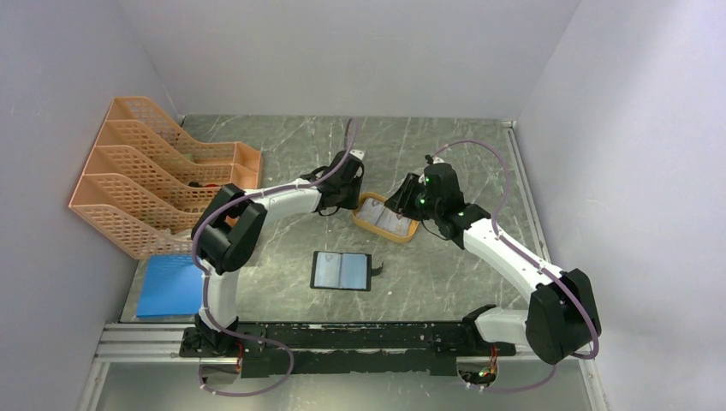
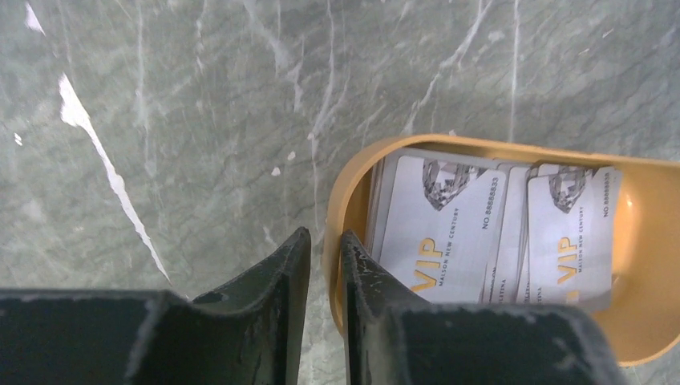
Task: Put the credit cards into the card holder
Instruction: Adjust the storage box at the center of the board.
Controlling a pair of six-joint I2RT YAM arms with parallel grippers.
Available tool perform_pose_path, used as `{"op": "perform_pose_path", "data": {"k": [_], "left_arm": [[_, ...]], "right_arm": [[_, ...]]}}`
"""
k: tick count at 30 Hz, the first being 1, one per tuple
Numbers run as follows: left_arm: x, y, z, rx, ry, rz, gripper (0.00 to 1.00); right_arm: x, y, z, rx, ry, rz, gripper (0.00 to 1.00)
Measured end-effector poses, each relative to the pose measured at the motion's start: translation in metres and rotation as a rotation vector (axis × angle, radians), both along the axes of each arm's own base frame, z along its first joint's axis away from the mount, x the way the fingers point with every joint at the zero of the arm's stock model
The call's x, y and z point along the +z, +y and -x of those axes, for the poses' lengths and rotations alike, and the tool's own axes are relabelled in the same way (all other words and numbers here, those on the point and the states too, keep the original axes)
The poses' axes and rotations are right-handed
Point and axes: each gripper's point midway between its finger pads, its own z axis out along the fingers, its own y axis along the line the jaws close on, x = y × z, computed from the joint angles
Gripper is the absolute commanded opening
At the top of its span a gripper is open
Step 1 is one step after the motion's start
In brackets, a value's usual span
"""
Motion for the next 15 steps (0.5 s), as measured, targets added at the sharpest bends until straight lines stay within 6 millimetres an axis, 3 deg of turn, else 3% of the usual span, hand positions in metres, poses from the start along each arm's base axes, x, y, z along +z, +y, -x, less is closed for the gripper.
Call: {"op": "perform_pose_path", "data": {"k": [7, 15], "left_arm": [[-0.014, 0.009, 0.013, 0.036, 0.04, 0.008, 0.09], [-0.016, 0.024, 0.032, 0.103, 0.075, 0.021, 0.08]], "right_arm": [[-0.002, 0.008, -0.001, -0.008, 0.017, -0.027, 0.37], [-0.022, 0.015, -0.001, -0.036, 0.09, -0.054, 0.38]]}}
